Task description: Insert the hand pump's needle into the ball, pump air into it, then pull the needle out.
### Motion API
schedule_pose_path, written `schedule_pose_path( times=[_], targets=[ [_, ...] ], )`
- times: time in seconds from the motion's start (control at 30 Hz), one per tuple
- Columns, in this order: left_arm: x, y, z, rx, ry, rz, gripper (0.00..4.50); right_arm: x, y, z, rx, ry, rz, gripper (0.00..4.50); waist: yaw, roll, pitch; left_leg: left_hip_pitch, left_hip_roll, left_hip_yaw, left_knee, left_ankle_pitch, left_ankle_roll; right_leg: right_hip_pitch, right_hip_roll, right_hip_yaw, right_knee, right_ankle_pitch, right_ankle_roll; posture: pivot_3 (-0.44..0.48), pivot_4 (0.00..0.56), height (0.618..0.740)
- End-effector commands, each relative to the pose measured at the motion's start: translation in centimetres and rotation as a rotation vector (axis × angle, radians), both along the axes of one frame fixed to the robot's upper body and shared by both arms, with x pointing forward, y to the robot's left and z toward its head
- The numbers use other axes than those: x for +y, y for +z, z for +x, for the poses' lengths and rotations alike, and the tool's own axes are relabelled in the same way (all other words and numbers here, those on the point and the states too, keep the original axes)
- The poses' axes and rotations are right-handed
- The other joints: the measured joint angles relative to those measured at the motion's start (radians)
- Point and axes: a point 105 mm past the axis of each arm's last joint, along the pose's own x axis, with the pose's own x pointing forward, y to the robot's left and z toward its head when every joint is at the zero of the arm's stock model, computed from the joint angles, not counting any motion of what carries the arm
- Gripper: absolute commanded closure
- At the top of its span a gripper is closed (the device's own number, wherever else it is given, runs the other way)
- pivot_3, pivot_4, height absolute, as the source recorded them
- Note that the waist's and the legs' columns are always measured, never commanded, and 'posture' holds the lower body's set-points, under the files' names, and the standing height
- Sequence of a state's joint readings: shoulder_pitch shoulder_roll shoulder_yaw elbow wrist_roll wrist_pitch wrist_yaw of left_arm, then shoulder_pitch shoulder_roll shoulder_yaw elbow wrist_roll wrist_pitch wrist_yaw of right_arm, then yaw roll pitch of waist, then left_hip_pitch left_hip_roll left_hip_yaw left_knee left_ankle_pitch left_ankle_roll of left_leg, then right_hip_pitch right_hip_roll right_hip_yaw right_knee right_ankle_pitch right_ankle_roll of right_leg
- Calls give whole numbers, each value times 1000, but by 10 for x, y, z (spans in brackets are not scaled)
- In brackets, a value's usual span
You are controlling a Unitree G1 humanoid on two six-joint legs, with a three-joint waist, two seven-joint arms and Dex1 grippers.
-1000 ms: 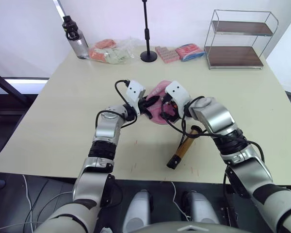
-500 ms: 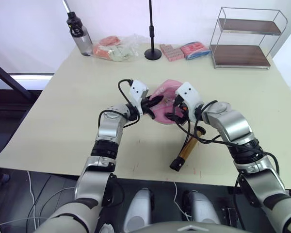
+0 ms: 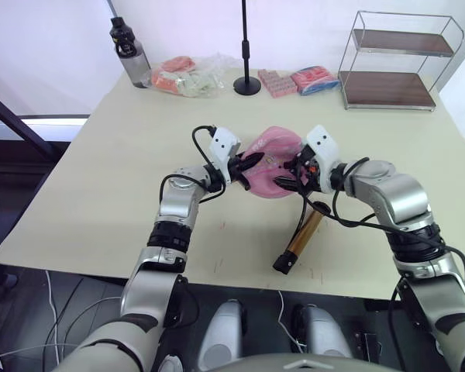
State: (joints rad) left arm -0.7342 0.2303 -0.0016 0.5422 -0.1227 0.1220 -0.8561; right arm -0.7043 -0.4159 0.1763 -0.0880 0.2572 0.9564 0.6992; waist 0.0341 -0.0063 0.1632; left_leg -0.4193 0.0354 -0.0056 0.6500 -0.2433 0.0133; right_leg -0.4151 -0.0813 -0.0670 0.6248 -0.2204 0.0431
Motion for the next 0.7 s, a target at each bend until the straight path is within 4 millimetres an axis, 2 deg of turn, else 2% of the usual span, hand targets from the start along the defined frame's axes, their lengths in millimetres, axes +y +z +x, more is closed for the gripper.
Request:
schedule_pose_path(
  times=[0.03,0.07,0.17,0.27,0.7],
  targets=[
    [-10,-24,-6,81,-37,32,4500,-6,20,2,-55,-2,23,69,0,0,0,0,0,0,0,0,0,0,0,0,0,0,0,0,150,740],
    [-11,-25,-7,82,-39,31,4500,-6,18,2,-51,3,16,69,0,0,0,0,0,0,0,0,0,0,0,0,0,0,0,0,150,740],
    [-11,-26,-8,84,-40,33,4500,-7,20,7,-65,-19,15,832,0,0,0,0,0,0,1,0,0,0,0,0,1,0,0,0,150,740],
    [-9,-26,-7,85,-37,35,4500,-7,21,10,-71,-26,13,2105,0,0,0,0,0,0,1,0,0,0,0,0,1,0,0,0,150,740],
    [-7,-26,-7,90,-33,42,4500,1,19,14,-64,-28,-4,2105,0,0,0,1,0,0,1,0,0,1,0,0,2,2,-4,0,150,740]
  ],
)
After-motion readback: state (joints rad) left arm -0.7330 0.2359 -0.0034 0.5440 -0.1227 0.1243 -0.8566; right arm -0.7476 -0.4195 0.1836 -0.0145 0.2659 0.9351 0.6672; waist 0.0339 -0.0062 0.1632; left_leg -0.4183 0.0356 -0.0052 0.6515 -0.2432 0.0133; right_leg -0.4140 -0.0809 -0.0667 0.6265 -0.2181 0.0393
